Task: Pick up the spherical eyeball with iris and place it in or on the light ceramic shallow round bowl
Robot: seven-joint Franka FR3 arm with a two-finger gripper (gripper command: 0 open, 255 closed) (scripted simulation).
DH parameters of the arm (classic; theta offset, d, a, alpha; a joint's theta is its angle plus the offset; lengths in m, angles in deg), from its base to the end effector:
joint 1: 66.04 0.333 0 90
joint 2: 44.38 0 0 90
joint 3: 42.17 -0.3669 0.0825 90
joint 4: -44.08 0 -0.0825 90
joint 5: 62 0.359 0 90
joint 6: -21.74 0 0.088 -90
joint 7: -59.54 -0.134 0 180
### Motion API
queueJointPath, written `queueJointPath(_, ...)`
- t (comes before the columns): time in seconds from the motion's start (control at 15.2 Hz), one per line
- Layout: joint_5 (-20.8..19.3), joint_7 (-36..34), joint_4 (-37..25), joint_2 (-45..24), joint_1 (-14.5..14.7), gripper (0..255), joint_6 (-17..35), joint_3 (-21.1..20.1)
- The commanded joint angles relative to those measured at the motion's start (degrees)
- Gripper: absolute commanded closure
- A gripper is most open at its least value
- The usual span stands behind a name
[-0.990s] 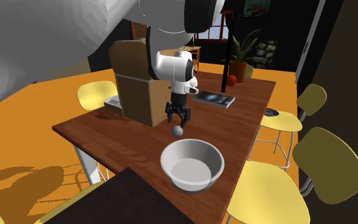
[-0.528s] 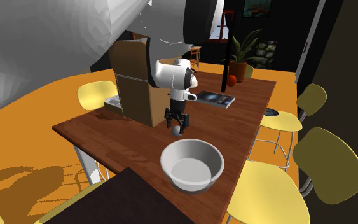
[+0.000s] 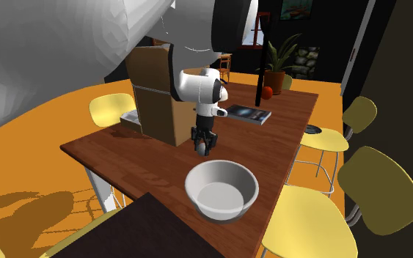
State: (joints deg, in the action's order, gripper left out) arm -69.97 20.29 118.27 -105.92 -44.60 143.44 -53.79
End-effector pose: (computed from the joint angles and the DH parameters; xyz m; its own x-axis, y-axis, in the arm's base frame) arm 0.6323 0.3604 0.0934 0.9689 -0.1113 -0.2212 -0.0961 -0.9923 0.0784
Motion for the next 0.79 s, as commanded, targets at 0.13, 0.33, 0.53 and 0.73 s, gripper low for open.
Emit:
queueJointPath(0.13,0.0,0.0,0.0,0.0,0.0,255,0.0,0.0)
queueJointPath(0.33,0.0,0.0,0.0,0.0,0.0,255,0.0,0.0)
queueJointPath(0.53,0.0,0.0,0.0,0.0,0.0,255,0.0,0.0)
queueJointPath(0.73,0.2,-0.1,1.2,2.0,-0.2,255,-0.8,-0.2)
